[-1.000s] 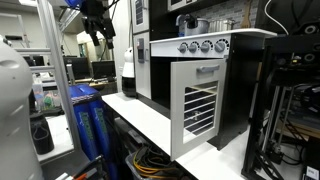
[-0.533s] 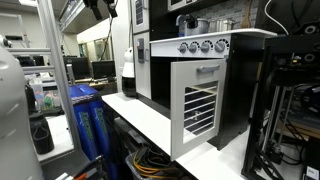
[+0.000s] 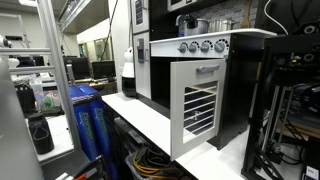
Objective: Close the stove cabinet
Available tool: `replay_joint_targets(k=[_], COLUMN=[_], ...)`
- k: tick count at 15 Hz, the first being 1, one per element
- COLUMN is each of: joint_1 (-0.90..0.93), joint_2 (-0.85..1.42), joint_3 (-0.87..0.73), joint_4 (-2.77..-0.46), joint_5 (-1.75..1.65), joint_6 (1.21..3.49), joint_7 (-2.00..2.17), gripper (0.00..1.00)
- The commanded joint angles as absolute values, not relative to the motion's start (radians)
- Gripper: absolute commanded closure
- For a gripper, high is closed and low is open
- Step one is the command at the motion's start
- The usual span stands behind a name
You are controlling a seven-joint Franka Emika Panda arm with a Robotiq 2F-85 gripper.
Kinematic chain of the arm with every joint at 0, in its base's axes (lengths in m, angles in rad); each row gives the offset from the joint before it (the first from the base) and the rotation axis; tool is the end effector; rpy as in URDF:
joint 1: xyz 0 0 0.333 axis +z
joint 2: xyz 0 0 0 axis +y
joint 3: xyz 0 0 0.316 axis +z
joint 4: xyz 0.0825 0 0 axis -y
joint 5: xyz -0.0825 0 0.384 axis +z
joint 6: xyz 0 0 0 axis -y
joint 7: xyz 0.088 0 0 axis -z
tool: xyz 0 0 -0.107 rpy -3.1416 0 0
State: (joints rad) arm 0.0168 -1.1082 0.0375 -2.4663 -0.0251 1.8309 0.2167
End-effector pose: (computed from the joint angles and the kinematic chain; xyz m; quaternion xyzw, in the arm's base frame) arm 0.2387 0.0168 0.6542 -0.9681 0.0847 -0.2358 0.0006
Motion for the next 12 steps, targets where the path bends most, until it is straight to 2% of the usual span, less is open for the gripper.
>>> replay_joint_targets(k=[1,12], joint_1=[-0.084,-0.253], joint_2=[-1.126,-1.078], joint_3=[-0.030,-0.267], joint_4=[-2.469,-2.567], joint_5=[-0.083,-0.182], joint_6=[1.803,1.898], joint_7=[0.176,0.121], gripper=[0.00,0.00])
